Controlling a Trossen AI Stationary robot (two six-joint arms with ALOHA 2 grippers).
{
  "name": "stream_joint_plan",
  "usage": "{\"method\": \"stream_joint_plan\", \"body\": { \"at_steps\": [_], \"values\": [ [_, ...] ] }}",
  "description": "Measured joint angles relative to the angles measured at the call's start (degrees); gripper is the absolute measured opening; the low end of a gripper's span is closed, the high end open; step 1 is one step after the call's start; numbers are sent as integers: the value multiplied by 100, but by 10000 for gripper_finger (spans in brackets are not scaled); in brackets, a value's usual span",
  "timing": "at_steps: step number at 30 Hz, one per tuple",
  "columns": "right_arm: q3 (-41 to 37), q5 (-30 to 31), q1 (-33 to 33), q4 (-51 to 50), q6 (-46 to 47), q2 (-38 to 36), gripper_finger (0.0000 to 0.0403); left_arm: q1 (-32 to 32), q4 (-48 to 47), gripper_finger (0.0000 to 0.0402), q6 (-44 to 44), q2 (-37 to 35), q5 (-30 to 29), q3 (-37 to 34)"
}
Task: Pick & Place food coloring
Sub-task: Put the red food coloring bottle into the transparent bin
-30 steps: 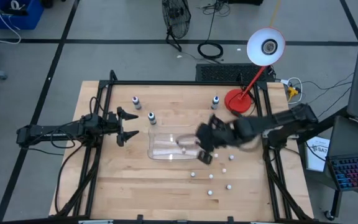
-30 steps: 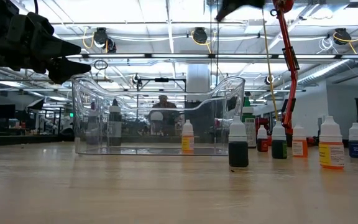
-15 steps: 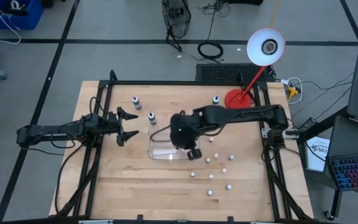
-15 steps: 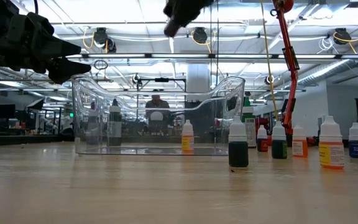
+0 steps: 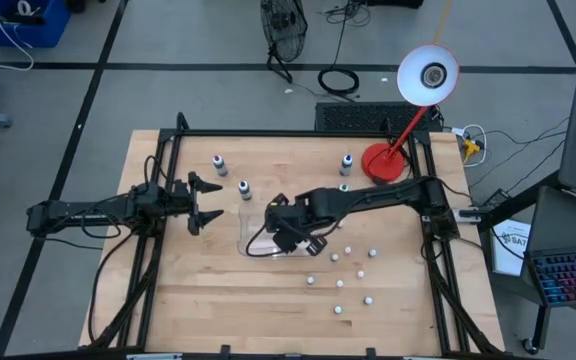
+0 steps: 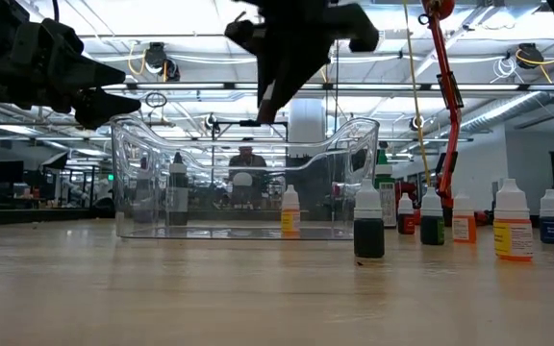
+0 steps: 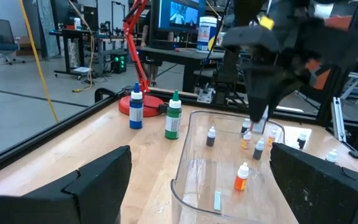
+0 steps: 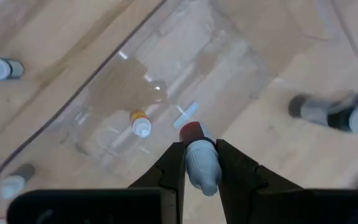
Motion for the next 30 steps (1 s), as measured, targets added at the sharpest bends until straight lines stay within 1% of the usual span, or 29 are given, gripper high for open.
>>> {"method": "stream_joint_plan", "body": {
  "at_steps": [3, 6, 11, 13, 17, 27, 30],
  "values": [
    [0, -14, -9, -18, -187, 209, 54, 0, 0, 379, 0, 0, 0, 0],
    [-2, -4, -12, -251, -329, 427, 54, 0, 0, 379, 0, 0, 0, 0],
    [-4, -22, -7, -782, -185, 627, 54, 0, 0, 379, 0, 1, 0, 0],
    [-4, -22, -37, -829, -140, 690, 54, 0, 0, 379, 0, 1, 0, 0],
    [-9, -20, -101, -722, -142, 713, 54, 0, 0, 379, 0, 0, 0, 0],
    [-336, -32, -442, -253, -217, 704, 54, 0, 0, 379, 0, 0, 0, 0],
    [-492, -290, -501, -45, -286, 704, 54, 0, 0, 379, 0, 0, 0, 0]
  ]
}}
